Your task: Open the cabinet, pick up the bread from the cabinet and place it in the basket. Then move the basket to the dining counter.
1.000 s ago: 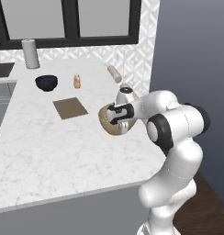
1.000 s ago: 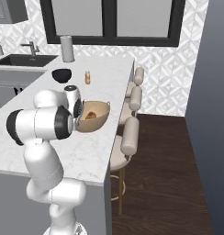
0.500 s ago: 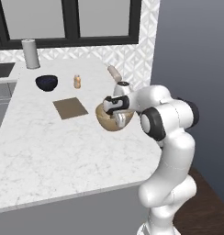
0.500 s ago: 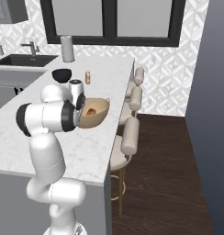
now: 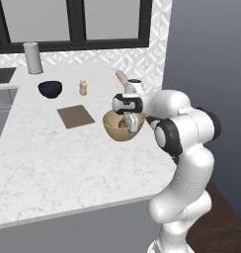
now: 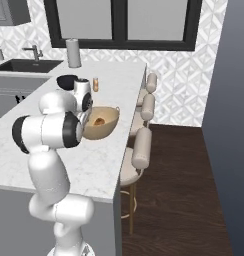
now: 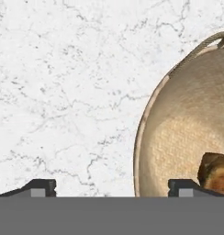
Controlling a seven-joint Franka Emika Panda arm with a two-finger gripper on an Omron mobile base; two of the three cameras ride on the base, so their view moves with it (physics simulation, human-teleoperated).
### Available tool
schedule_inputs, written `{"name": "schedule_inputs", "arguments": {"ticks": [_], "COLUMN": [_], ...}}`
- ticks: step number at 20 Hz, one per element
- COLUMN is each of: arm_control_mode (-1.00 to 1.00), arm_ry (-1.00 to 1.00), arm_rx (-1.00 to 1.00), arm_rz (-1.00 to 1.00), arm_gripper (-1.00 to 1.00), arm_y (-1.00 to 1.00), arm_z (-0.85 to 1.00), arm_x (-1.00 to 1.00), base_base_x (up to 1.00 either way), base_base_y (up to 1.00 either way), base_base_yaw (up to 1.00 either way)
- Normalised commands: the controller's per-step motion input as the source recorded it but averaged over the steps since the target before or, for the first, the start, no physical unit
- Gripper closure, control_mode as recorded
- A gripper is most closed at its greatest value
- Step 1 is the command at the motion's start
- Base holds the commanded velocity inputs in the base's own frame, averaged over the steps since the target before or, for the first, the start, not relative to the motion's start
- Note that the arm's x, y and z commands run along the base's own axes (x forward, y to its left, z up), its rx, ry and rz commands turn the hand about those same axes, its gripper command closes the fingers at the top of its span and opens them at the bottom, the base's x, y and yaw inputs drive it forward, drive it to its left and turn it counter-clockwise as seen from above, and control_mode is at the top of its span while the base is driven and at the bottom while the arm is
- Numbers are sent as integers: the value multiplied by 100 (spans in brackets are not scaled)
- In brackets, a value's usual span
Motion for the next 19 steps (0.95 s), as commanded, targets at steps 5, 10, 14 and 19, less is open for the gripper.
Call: {"name": "schedule_inputs", "arguments": {"ticks": [5,10,14,19], "arm_control_mode": [-100,-100,-100,-100], "arm_ry": [0,0,0,0], "arm_rx": [7,1,0,1], "arm_rz": [-36,-41,-41,-37], "arm_gripper": [-100,-100,-100,-100], "arm_y": [-2,-7,-14,-20], "arm_z": [14,8,19,28], "arm_x": [-100,-100,-100,-100], "base_base_x": [0,0,0,0], "base_base_y": [0,0,0,0], "base_base_yaw": [0,0,0,0]}}
